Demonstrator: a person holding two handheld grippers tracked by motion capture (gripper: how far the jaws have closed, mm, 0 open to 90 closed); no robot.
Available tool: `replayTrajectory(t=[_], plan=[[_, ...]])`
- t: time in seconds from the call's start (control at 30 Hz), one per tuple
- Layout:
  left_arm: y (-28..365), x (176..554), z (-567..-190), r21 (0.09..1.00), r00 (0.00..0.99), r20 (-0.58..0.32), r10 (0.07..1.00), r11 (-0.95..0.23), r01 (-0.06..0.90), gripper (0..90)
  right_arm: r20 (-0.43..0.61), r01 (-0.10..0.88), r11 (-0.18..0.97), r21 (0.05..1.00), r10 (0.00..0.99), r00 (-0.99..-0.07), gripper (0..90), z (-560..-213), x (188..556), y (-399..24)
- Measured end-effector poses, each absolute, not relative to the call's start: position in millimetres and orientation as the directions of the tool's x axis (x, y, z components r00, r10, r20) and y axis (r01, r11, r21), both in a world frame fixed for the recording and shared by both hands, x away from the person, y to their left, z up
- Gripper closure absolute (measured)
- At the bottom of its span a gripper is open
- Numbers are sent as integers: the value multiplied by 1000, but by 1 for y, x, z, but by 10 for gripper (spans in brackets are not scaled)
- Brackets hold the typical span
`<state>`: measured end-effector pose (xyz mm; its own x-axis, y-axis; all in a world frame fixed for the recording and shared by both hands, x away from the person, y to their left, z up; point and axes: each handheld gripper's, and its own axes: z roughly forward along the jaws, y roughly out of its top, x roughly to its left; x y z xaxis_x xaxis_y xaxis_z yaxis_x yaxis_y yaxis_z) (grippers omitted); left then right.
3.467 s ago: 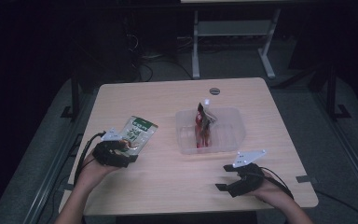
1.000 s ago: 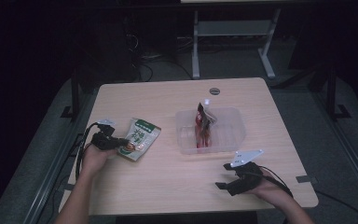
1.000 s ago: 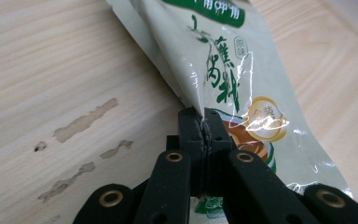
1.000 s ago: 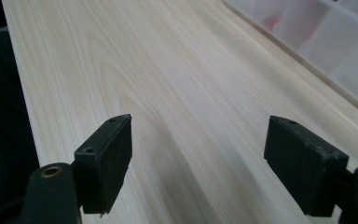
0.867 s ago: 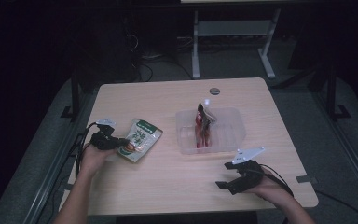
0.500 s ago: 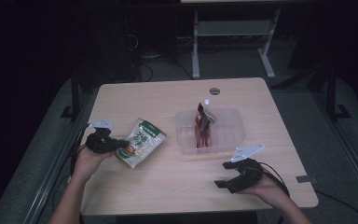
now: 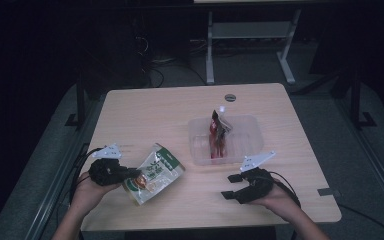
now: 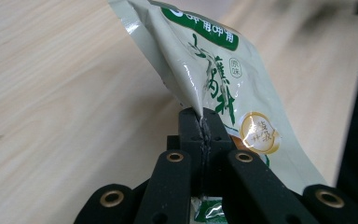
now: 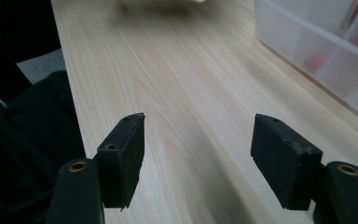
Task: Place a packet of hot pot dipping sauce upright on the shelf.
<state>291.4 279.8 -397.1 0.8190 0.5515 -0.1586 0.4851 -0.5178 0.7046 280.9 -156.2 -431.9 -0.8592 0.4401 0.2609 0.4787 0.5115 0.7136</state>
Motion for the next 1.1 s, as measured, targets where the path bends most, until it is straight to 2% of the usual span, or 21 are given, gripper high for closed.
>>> replayTrajectory(t=[0.23,0.63,0.97,1.1], plan=[[265,269,-397,723,864,-164,477,-538,434,895,312,467,471,748,371,-874,376,-429,288,-141],[218,258,-394,736,935,-144,324,-597,320,894,366,440,447,779,247,-897,364,-431,300,-114],[198,256,-390,761,953,-131,272,-589,273,895,416,456,445,771,191,-889,371,-436,299,-107],[193,257,-391,760,956,-124,265,-594,263,894,431,459,444,769,170,-886,419,-438,298,-105]])
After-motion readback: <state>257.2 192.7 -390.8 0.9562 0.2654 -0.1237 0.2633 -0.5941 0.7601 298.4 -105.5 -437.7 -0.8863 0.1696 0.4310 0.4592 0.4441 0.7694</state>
